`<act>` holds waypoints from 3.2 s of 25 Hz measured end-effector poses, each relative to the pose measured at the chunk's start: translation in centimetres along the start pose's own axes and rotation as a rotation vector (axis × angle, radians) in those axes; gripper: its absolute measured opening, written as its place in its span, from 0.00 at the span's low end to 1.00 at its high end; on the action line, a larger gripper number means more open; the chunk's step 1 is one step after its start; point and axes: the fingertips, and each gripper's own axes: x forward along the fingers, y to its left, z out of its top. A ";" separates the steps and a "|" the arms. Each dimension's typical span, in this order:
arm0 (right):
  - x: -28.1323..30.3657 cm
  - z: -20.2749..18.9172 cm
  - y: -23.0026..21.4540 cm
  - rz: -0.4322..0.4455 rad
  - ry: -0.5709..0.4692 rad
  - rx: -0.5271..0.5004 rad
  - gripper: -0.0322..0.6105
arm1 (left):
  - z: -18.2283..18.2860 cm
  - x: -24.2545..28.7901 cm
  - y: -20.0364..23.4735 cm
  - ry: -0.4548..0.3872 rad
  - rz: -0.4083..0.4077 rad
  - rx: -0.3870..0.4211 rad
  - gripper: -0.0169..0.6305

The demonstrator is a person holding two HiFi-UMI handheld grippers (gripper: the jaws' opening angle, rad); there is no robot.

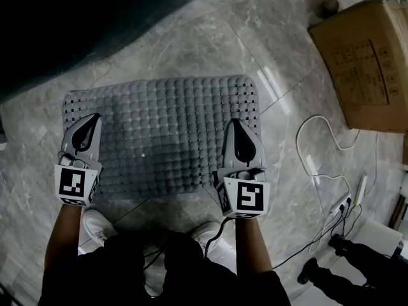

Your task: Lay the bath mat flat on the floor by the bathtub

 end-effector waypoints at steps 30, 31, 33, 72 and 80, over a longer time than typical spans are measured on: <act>-11.3 27.4 0.1 -0.027 0.054 0.050 0.09 | 28.0 -14.1 2.2 -0.065 0.045 -0.090 0.03; -11.7 28.4 0.3 -0.022 0.056 0.045 0.09 | 29.0 -14.8 2.5 -0.062 0.060 -0.105 0.03; -12.5 30.8 0.5 -0.015 0.038 0.043 0.09 | 30.9 -15.8 3.1 -0.059 0.087 -0.149 0.03; -24.4 61.3 1.9 0.026 -0.118 0.124 0.09 | 61.6 -30.9 2.8 -0.147 0.068 -0.162 0.03; -27.4 65.5 2.2 0.018 -0.131 0.098 0.09 | 67.3 -33.6 2.4 -0.202 0.044 -0.137 0.03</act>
